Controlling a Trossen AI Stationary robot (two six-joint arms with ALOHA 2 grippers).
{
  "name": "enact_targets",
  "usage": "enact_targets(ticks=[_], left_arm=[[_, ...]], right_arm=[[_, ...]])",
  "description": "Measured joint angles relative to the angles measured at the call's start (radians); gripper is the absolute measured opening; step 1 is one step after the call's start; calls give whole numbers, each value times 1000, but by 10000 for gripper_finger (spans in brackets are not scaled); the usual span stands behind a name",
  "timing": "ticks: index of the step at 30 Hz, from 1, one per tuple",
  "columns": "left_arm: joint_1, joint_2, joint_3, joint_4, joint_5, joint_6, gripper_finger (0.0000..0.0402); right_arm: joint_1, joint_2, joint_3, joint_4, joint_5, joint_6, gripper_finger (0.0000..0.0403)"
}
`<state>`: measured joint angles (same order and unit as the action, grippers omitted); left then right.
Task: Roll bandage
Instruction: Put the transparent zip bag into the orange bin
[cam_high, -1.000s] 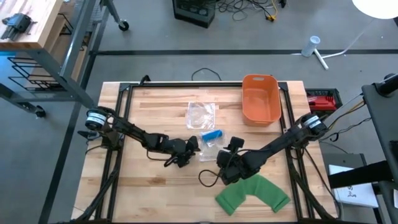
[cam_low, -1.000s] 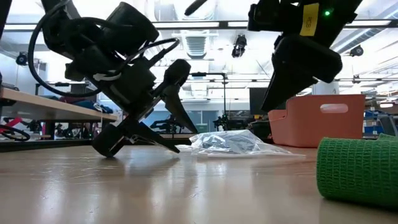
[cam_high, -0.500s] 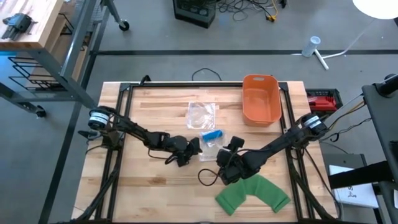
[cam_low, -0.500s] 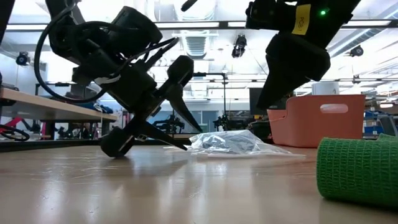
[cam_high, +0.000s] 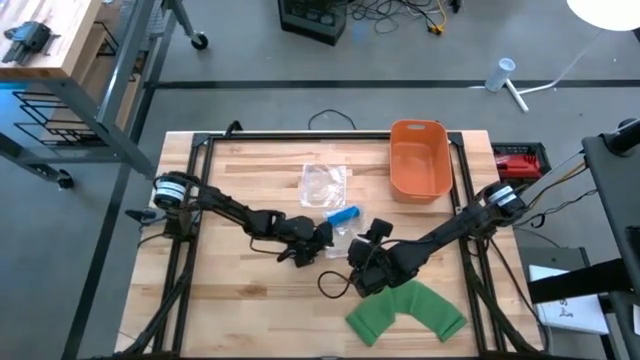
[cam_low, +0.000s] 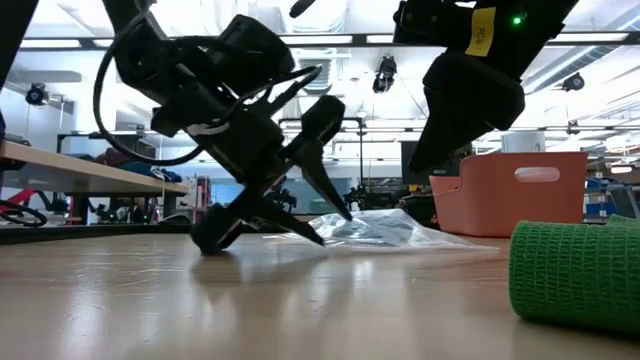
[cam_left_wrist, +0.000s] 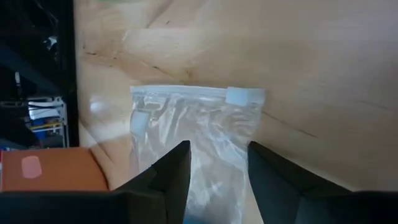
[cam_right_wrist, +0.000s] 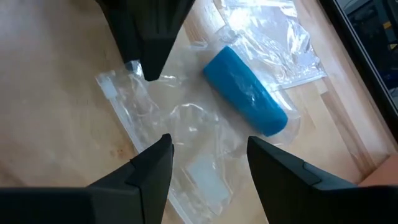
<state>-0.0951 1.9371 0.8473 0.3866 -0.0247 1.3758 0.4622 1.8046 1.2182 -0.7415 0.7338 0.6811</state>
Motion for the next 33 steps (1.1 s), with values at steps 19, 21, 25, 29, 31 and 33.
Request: enact_targets(ticks=[19, 21, 25, 29, 31, 33], left_arm=[[-1, 43, 104, -13, -72, -268, 5], [-10, 34, 113, -19, -109, -327, 2], [-20, -43, 112, -21, -144, -437, 0], [-17, -176, 81, -32, -147, -536, 0], [-13, -247, 56, -56, -149, -579, 0], [-11, -313, 45, -57, -149, -617, 0]], right_arm=[[39, -287, 1, -17, 29, -44, 199], [47, -324, 1, -17, 29, -57, 199], [66, -382, 1, -17, 28, -87, 199], [90, -404, 1, -8, 18, -98, 199], [98, -404, 1, 12, 18, -85, 199], [97, -391, 1, 36, 18, -47, 199]])
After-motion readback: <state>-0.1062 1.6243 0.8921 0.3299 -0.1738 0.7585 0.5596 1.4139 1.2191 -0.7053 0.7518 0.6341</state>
